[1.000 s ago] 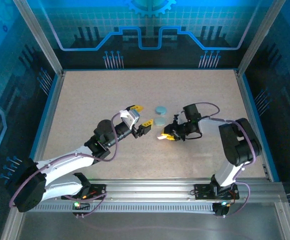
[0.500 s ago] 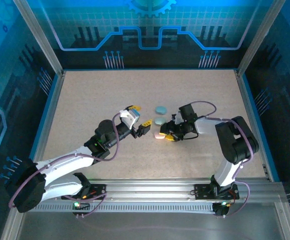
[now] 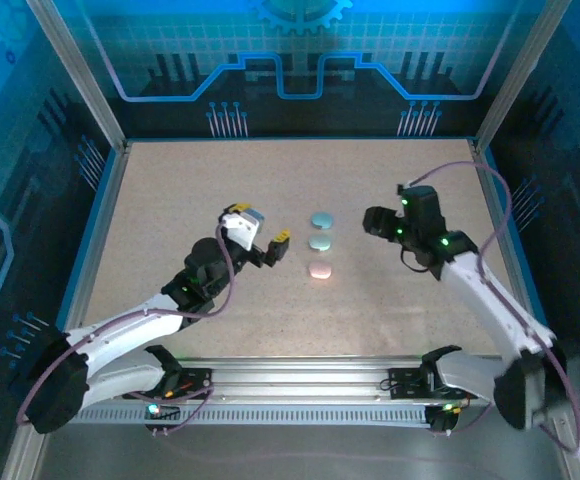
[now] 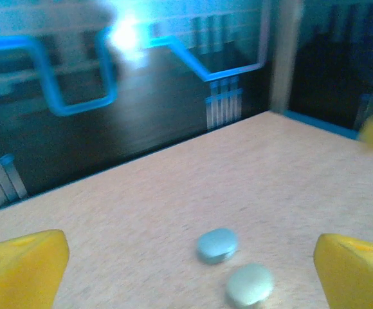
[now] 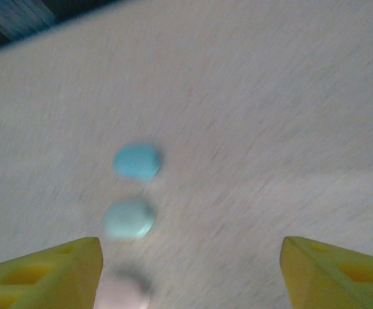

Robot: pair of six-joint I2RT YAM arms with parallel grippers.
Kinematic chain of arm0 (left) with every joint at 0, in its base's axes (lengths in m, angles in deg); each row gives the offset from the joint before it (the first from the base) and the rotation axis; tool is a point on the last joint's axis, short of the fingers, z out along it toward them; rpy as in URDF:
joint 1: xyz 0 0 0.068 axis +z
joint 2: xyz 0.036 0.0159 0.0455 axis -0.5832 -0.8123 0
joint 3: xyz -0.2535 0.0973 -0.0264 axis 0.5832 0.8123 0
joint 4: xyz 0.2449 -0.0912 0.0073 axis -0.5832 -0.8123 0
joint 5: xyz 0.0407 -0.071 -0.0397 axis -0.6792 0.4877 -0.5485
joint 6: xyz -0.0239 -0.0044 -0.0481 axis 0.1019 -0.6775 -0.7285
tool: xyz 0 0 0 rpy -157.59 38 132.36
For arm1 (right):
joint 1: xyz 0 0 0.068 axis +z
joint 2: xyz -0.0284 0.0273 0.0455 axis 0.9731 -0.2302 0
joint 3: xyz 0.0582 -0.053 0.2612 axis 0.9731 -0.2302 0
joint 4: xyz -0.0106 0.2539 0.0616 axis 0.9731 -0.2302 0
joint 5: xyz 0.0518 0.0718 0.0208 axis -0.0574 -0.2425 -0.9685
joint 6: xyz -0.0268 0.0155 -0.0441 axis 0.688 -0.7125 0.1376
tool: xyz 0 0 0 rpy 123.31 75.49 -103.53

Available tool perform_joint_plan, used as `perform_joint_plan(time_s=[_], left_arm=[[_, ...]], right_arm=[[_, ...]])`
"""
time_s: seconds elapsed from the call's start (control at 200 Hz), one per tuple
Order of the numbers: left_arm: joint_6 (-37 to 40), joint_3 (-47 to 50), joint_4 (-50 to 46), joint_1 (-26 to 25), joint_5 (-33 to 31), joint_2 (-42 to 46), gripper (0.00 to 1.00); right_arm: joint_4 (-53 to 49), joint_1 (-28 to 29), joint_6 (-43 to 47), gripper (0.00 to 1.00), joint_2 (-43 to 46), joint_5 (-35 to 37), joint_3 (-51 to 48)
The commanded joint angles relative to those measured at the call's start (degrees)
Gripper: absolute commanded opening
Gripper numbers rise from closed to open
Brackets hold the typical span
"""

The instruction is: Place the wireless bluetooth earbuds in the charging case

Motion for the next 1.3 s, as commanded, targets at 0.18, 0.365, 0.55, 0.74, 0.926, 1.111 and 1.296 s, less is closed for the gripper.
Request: perform_joint_plan(time_s=[0.18,0.365,0.55,0.74,0.926,1.111,1.296], left_arm=[[-11.8,5.5,-10.3,18.3,-11.7,3.0,0.99],[-9.4,6.2,-13.3,27.8,-8.9,1.4,0.99],[-7.1,9.6,-2.7,31.8,-4.3,-4.9,0.99],[-6.3,10.2,8.7,32.7,1.3,-12.1,0.99],[-7.4,13.2,25.4,35.1,6.5,-20.4,0.99],[-6.5,12.2,28.8,35.3,8.6,-26.9,0.99],[-8.6,7.5,20.8,35.0,1.2,-27.2,0.99]], right_arm=[[30.4,-8.4,25.3,0.8,-6.7,14.0,-18.6],[45.7,-10.5,29.8,0.78,-18.4,2.4,-18.8],[54.1,-14.0,31.0,0.75,-22.5,-12.8,-20.6],[64.8,-13.6,30.6,1.0,-23.7,-10.4,-26.1],[63.3,-13.7,30.0,1.0,-23.7,-9.2,-25.5],[63.3,-13.2,30.4,1.0,-23.6,-8.9,-25.5],[63.3,-13.1,30.3,1.0,-23.7,-8.7,-25.5]])
